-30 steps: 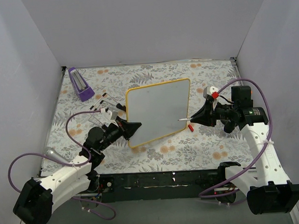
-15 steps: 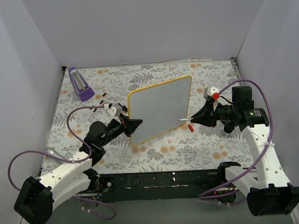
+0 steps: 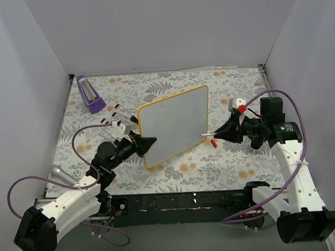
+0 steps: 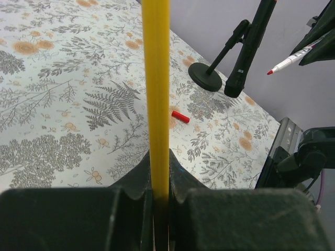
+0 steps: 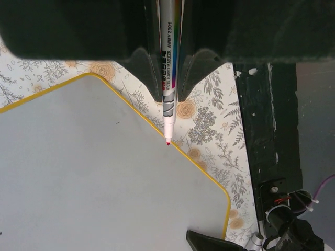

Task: Write a sentence on the whiteboard
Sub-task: Move the whiteboard to the center of the board, then write a sentence on the whiteboard.

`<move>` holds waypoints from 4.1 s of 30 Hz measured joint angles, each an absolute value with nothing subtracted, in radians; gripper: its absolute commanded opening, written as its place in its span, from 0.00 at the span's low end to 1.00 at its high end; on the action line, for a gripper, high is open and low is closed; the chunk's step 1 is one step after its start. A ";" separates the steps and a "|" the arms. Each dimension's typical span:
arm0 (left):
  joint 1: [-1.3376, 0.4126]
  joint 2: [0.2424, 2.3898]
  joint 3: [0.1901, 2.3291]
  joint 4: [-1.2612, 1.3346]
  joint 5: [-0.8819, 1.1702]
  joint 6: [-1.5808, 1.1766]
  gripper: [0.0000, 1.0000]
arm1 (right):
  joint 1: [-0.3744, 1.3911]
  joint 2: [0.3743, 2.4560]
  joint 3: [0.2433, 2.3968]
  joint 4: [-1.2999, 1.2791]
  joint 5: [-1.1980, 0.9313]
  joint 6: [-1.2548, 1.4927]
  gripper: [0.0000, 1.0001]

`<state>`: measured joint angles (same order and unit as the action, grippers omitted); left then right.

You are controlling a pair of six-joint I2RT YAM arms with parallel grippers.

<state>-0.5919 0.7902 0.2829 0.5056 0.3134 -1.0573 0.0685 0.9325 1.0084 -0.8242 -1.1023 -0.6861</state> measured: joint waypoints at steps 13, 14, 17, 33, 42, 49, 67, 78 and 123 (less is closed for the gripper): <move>-0.589 0.556 0.105 0.488 0.229 -1.236 0.00 | 0.189 0.989 1.136 -0.859 -1.039 -0.710 0.01; -0.589 0.538 0.102 0.472 0.223 -1.248 0.00 | 0.208 0.994 1.137 -0.854 -1.028 -0.708 0.01; -0.589 0.506 0.097 0.440 0.210 -1.271 0.00 | 0.264 1.011 1.137 -0.838 -0.995 -0.697 0.01; -0.589 0.482 0.098 0.375 0.187 -1.386 0.00 | 0.433 1.143 1.258 -0.828 -0.860 -0.688 0.01; -0.589 0.477 0.098 0.356 0.176 -1.417 0.00 | 0.462 1.185 1.272 -0.811 -0.839 -0.687 0.01; -0.589 0.468 0.098 0.345 0.172 -1.423 0.00 | 0.468 1.185 1.272 -0.795 -0.840 -0.682 0.01; -0.589 0.482 0.098 0.343 0.172 -1.464 0.00 | 0.488 1.192 1.272 -0.769 -0.848 -0.653 0.01; -0.589 0.482 0.098 0.337 0.173 -1.474 0.00 | 0.505 1.193 1.269 -0.752 -0.847 -0.649 0.01; -0.589 0.474 0.098 0.321 0.174 -1.489 0.00 | 0.694 1.297 1.346 -0.749 -0.713 -0.654 0.01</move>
